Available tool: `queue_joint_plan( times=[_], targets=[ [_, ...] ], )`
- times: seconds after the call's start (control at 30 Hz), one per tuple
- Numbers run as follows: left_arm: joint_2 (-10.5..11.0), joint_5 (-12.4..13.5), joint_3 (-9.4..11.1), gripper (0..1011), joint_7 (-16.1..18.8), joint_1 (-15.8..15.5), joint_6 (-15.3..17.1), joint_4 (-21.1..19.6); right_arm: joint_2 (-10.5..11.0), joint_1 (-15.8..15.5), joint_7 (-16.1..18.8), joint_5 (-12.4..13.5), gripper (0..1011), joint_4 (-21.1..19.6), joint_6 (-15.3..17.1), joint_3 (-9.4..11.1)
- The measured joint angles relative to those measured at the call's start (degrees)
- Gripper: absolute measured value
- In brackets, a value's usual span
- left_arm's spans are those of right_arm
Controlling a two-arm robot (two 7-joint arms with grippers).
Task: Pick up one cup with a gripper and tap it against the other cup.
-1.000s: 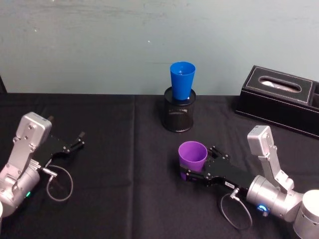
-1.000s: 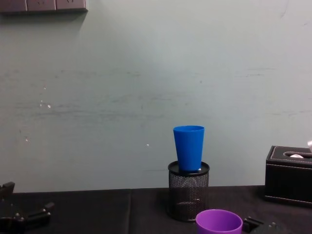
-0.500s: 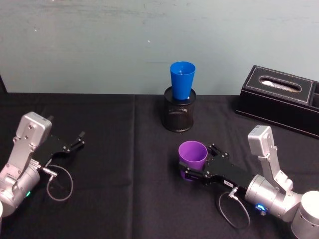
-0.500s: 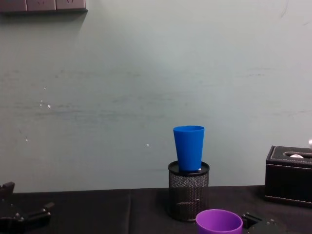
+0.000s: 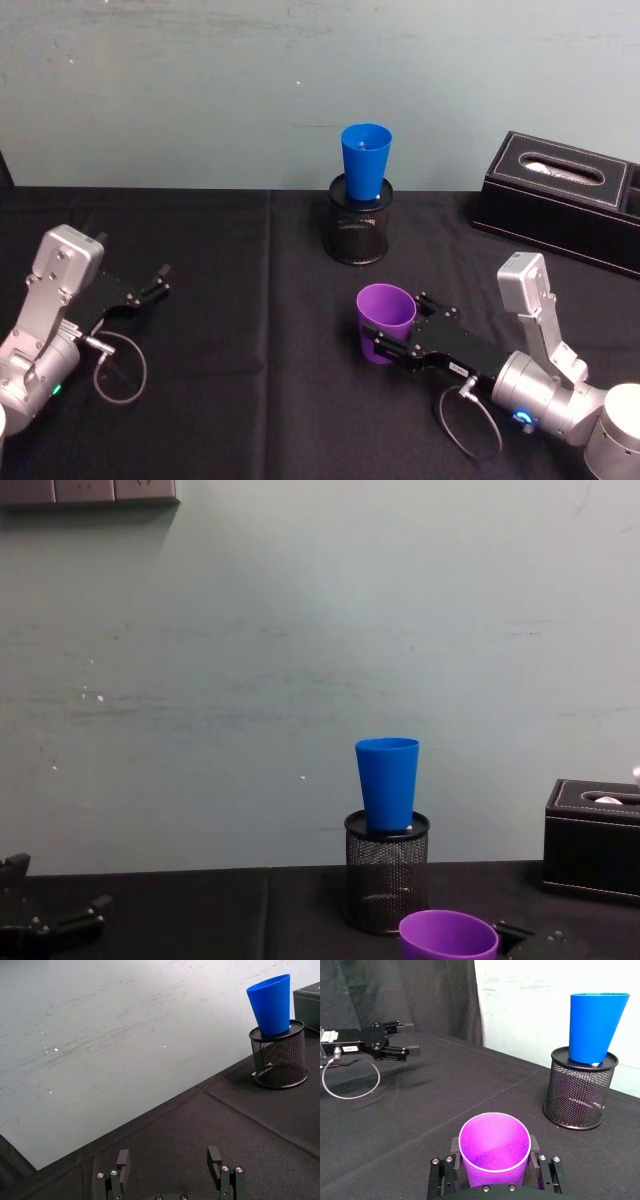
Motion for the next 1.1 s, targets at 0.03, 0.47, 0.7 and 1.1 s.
queue_joint_plan(
  times=[0.03,0.47,0.7,1.1],
  targets=[
    [0.0,0.0,0.0,1011,0.0,0.0,0.0,0.0,0.0,0.0,0.0,0.0,772,0.0,0.0,0.0],
    [0.0,0.0,0.0,1012,0.0,0.0,0.0,0.0,0.1,0.0,0.0,0.1,732,-0.1,0.1,0.0],
    [0.0,0.0,0.0,1011,0.0,0.0,0.0,0.0,0.1,0.0,0.0,0.1,732,-0.1,0.1,0.0],
    [0.0,0.0,0.0,1012,0.0,0.0,0.0,0.0,0.1,0.0,0.0,0.1,732,-0.1,0.1,0.0]
  ],
)
